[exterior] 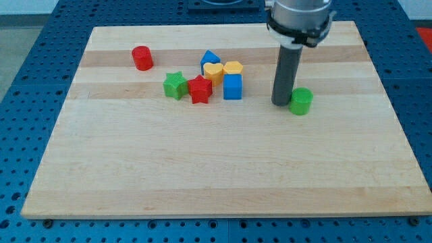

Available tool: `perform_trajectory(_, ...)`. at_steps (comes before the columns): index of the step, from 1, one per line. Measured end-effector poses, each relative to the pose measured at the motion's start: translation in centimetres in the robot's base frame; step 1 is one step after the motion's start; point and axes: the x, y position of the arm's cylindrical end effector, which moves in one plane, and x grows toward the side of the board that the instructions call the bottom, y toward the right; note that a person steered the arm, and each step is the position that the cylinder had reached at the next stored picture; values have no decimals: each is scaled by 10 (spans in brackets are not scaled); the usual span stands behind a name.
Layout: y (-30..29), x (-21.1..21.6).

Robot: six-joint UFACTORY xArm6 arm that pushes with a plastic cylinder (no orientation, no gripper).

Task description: Move the green circle right to the yellow hexagon

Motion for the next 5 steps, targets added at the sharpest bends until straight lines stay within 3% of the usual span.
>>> perform_trajectory(1, 23, 25)
perform_trajectory(2, 81, 26)
perform_trajectory(5, 52, 10)
